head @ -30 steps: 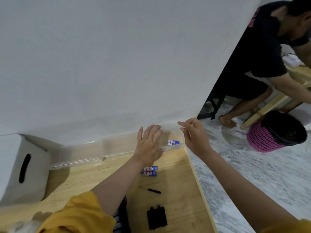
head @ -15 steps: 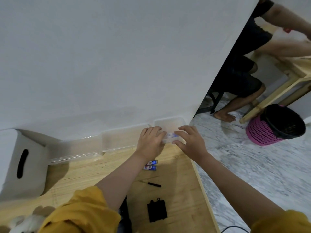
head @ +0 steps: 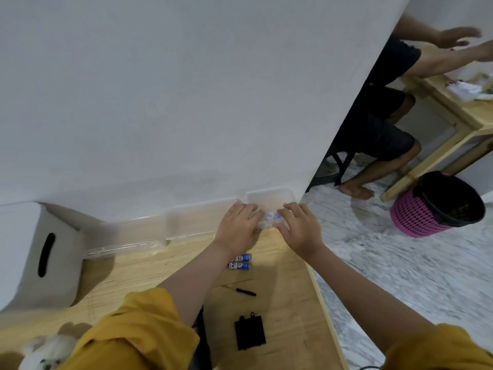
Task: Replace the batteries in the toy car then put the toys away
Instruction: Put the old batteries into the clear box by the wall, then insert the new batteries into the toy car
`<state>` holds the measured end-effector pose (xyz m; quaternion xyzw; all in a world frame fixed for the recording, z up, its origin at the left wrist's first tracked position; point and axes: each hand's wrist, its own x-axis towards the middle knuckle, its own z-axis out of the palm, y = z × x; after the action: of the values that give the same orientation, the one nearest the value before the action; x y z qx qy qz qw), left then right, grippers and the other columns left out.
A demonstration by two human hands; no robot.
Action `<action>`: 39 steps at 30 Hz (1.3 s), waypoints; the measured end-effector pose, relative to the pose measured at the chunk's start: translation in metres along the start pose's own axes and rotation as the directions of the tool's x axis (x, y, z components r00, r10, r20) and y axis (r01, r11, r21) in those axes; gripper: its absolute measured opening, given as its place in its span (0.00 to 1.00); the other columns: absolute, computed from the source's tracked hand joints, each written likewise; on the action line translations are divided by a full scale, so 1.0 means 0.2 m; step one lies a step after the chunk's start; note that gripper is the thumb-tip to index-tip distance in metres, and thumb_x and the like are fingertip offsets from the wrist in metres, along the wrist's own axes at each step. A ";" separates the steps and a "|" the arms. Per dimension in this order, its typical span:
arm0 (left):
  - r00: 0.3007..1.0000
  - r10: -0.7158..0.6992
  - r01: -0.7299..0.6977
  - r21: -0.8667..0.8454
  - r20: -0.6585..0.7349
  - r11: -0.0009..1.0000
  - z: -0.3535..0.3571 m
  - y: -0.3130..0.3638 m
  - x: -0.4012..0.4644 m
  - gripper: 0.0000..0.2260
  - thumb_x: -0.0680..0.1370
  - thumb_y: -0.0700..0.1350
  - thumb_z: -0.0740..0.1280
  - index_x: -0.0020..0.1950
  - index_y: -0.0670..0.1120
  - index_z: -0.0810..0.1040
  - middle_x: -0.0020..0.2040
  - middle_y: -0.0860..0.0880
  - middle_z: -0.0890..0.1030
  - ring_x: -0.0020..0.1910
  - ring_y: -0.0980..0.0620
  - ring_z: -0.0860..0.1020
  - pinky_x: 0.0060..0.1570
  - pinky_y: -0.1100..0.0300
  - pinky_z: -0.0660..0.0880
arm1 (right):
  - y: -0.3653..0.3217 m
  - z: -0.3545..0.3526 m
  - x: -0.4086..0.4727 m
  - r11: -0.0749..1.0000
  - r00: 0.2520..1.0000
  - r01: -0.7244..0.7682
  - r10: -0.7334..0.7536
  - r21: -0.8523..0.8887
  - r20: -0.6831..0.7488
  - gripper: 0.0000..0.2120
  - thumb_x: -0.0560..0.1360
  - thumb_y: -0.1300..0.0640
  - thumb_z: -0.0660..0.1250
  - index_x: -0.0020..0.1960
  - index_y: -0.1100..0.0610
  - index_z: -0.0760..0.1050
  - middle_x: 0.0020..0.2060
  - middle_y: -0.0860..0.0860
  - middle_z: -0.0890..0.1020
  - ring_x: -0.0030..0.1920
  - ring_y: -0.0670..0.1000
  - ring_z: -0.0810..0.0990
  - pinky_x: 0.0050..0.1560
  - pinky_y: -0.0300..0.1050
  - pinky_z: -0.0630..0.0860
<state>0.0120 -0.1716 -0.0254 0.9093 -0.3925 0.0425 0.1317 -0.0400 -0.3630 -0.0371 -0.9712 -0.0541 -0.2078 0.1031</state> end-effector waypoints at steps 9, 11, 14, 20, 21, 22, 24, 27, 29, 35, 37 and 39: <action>0.958 -0.258 0.224 -0.236 -0.125 0.946 -0.17 0.01 -0.49 0.25 0.75 0.54 0.61 0.69 0.44 0.70 0.71 0.44 0.69 0.70 0.46 0.68 0.67 0.41 0.59 | -0.40 0.04 -0.21 0.969 0.951 0.150 -0.196 0.196 0.239 0.20 0.72 0.45 0.62 0.59 0.54 0.74 0.52 0.54 0.78 0.51 0.56 0.77 0.51 0.51 0.75; 0.931 -0.334 0.296 -0.232 -0.149 0.927 -0.18 0.03 -0.66 0.25 0.75 0.56 0.60 0.68 0.45 0.71 0.71 0.45 0.69 0.70 0.47 0.68 0.66 0.39 0.60 | -0.48 0.06 -0.22 0.967 0.925 0.140 -0.205 0.215 0.321 0.24 0.70 0.44 0.61 0.62 0.53 0.73 0.54 0.53 0.77 0.53 0.56 0.76 0.53 0.52 0.74; 0.880 -0.457 0.417 -0.252 -0.127 0.873 -0.20 0.08 -0.89 0.27 0.75 0.60 0.60 0.71 0.49 0.68 0.73 0.48 0.66 0.72 0.49 0.64 0.68 0.37 0.56 | -0.55 0.11 -0.22 0.977 0.899 0.066 -0.146 0.202 0.414 0.29 0.71 0.40 0.59 0.67 0.53 0.68 0.56 0.53 0.75 0.56 0.56 0.74 0.58 0.53 0.71; 0.784 -0.619 0.577 -0.312 -0.045 0.755 -0.21 0.18 -1.20 0.36 0.71 0.65 0.64 0.74 0.50 0.60 0.76 0.48 0.58 0.74 0.50 0.59 0.70 0.38 0.57 | -0.58 0.21 -0.20 0.994 0.934 0.024 -0.062 0.110 0.353 0.23 0.74 0.39 0.58 0.60 0.53 0.74 0.48 0.52 0.75 0.50 0.55 0.73 0.51 0.50 0.72; 0.781 -0.623 0.580 -0.329 -0.033 0.745 -0.21 0.19 -1.24 0.39 0.70 0.66 0.64 0.75 0.50 0.58 0.76 0.48 0.57 0.74 0.50 0.57 0.70 0.40 0.59 | -0.59 0.22 -0.19 0.992 0.943 0.026 -0.064 0.120 0.326 0.21 0.74 0.40 0.56 0.57 0.53 0.76 0.45 0.51 0.75 0.47 0.55 0.74 0.49 0.49 0.72; 0.782 -0.622 0.577 -0.346 -0.025 0.740 -0.20 0.20 -1.27 0.40 0.70 0.67 0.65 0.76 0.50 0.57 0.76 0.47 0.57 0.75 0.51 0.55 0.70 0.43 0.60 | -0.59 0.23 -0.18 0.990 0.948 0.033 -0.074 0.136 0.309 0.21 0.75 0.41 0.54 0.53 0.54 0.77 0.43 0.51 0.75 0.45 0.55 0.74 0.46 0.48 0.73; 0.782 -0.623 0.576 -0.392 0.008 0.718 -0.19 0.21 -1.32 0.43 0.69 0.68 0.66 0.77 0.51 0.53 0.77 0.47 0.55 0.76 0.52 0.51 0.72 0.48 0.60 | -0.60 0.24 -0.17 0.986 0.943 0.045 -0.095 0.162 0.319 0.20 0.76 0.44 0.54 0.49 0.56 0.77 0.41 0.52 0.76 0.42 0.55 0.75 0.39 0.44 0.70; 0.779 -0.617 0.594 -0.445 0.110 0.670 -0.15 0.21 -1.36 0.47 0.67 0.70 0.66 0.77 0.55 0.47 0.77 0.49 0.51 0.76 0.52 0.51 0.72 0.51 0.59 | -0.60 0.24 -0.16 0.984 0.923 0.025 -0.091 0.177 0.375 0.13 0.78 0.48 0.58 0.49 0.57 0.74 0.42 0.51 0.76 0.38 0.53 0.76 0.32 0.43 0.68; 0.788 -0.589 0.595 -0.464 0.177 0.656 -0.14 0.20 -1.37 0.48 0.66 0.70 0.66 0.77 0.58 0.44 0.75 0.50 0.55 0.73 0.52 0.55 0.70 0.51 0.62 | -0.60 0.23 -0.15 0.986 0.905 0.022 -0.091 0.167 0.415 0.13 0.78 0.47 0.56 0.50 0.55 0.72 0.43 0.50 0.76 0.36 0.52 0.75 0.29 0.44 0.71; 0.783 -0.570 0.613 -0.465 0.249 0.638 -0.14 0.18 -1.35 0.49 0.65 0.70 0.67 0.76 0.61 0.42 0.64 0.55 0.71 0.59 0.54 0.69 0.61 0.51 0.70 | -0.62 0.14 -0.12 0.935 0.871 -0.217 0.055 0.280 0.489 0.11 0.79 0.48 0.58 0.53 0.55 0.70 0.37 0.51 0.78 0.32 0.51 0.75 0.29 0.41 0.65; 0.769 -0.574 0.624 -0.526 0.282 0.578 -0.14 0.17 -1.35 0.49 0.64 0.68 0.69 0.75 0.64 0.42 0.64 0.56 0.71 0.61 0.54 0.70 0.62 0.51 0.71 | -0.68 0.06 -0.14 0.825 0.868 -0.343 0.095 0.449 0.488 0.09 0.78 0.52 0.62 0.52 0.58 0.72 0.31 0.52 0.76 0.27 0.46 0.74 0.26 0.37 0.64; 0.768 -0.568 0.616 -0.584 0.297 0.529 -0.14 0.16 -1.35 0.49 0.63 0.66 0.71 0.75 0.65 0.44 0.64 0.56 0.71 0.63 0.56 0.70 0.63 0.50 0.71 | -0.73 -0.01 -0.18 0.687 0.862 -0.434 0.127 0.584 0.491 0.06 0.78 0.57 0.64 0.51 0.59 0.72 0.25 0.51 0.71 0.22 0.44 0.72 0.23 0.30 0.65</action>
<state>-0.1963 0.0045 -0.0408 0.8829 -0.0542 -0.1757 0.4320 -0.0952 -0.2241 -0.0243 -0.8829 0.0067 0.0550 0.4663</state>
